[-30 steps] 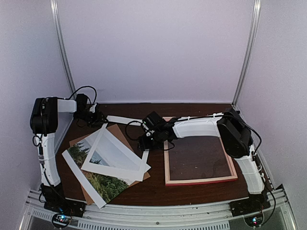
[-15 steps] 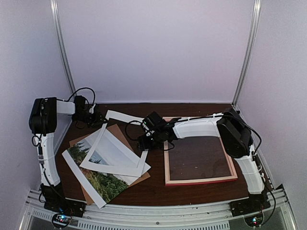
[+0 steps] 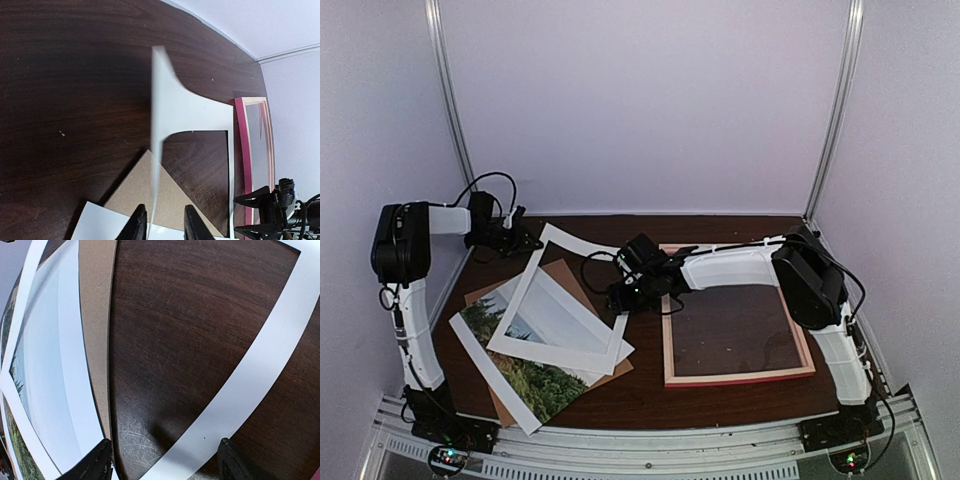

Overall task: Put the photo into the frame
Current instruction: Pick up the mat board from the photo, then place the mat board on the glass panel.

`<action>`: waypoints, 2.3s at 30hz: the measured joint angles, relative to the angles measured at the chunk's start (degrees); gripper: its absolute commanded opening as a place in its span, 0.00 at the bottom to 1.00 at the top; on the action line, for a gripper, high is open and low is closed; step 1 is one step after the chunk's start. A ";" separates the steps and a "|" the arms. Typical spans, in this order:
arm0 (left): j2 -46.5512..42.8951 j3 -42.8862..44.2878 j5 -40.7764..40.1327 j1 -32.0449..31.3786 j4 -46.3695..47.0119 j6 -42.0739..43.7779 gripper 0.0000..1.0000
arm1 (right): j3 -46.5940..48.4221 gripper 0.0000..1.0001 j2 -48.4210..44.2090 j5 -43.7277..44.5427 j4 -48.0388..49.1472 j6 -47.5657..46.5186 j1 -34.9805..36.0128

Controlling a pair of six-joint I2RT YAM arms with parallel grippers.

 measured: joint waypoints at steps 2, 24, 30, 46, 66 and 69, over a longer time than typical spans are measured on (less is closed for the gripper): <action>-0.33 0.00 0.20 0.00 -0.02 0.52 0.27 | -0.04 0.72 -0.02 0.00 0.04 0.00 -0.02; -2.10 -0.39 1.11 -0.07 -3.28 2.23 0.00 | -0.70 0.75 -0.42 -1.49 0.81 -0.07 -0.50; -9.14 -6.32 1.86 -0.07 0.50 -2.93 0.00 | -2.05 0.79 -2.03 -1.97 -0.61 -0.92 -0.81; -31.54 -8.74 -1.18 -7.13 1.79 -10.43 0.00 | -21.42 0.85 -29.92 6.58 -9.29 -6.36 -12.24; -46.07 -7.37 -4.55 -16.22 4.04 -19.89 0.00 | -46.05 0.71 -43.71 10.75 -14.80 -13.14 -43.12; -46.27 -7.37 -4.63 -17.29 5.16 -21.31 0.00 | -47.36 0.63 -43.67 8.92 -13.94 -13.53 -43.87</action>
